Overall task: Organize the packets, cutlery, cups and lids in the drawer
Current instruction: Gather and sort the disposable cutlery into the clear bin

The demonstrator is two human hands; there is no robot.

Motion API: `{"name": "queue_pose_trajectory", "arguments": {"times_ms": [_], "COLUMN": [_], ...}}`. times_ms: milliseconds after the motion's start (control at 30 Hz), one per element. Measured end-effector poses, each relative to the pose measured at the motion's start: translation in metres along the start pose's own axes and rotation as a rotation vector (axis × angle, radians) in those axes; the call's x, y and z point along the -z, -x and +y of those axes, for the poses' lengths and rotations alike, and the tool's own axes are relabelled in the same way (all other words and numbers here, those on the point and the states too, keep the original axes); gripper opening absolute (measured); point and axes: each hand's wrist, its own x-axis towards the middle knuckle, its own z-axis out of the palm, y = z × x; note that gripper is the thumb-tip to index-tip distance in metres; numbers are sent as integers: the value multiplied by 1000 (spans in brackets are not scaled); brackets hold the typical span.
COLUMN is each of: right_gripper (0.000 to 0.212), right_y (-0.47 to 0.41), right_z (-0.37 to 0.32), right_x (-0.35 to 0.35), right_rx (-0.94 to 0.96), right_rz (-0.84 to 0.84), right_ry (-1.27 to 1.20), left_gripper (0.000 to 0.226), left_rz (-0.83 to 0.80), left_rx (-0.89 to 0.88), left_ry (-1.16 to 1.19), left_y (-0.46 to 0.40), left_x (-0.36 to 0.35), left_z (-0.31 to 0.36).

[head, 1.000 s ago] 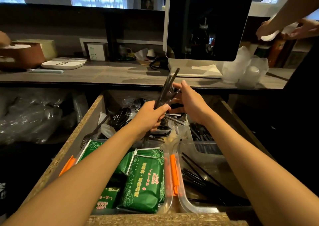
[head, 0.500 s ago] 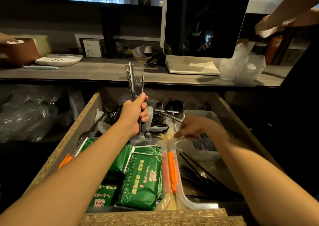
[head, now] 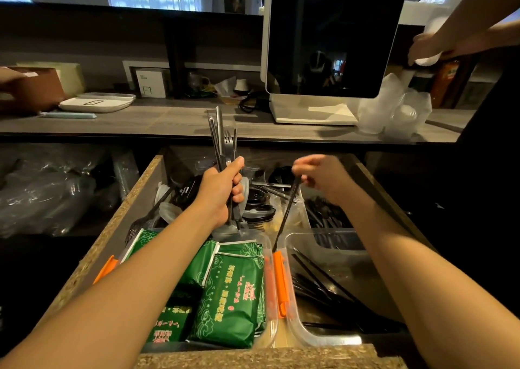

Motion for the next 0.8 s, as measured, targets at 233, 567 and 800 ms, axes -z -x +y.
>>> {"name": "queue_pose_trajectory", "arguments": {"times_ms": [233, 567, 800], "right_gripper": [17, 15, 5], "right_y": [1, 21, 22], "right_z": [-28, -38, -42], "right_x": [10, -28, -29], "right_rx": [264, 356, 356], "right_rz": [439, 308, 428], "right_ry": [-517, -471, -443], "left_gripper": [21, 26, 43], "left_rz": [21, -396, -545], "left_rx": [-105, 173, 251], "left_ry": [-50, -197, -87], "left_y": [3, 31, 33], "left_x": [-6, -21, -23], "left_z": [5, 13, 23]}}
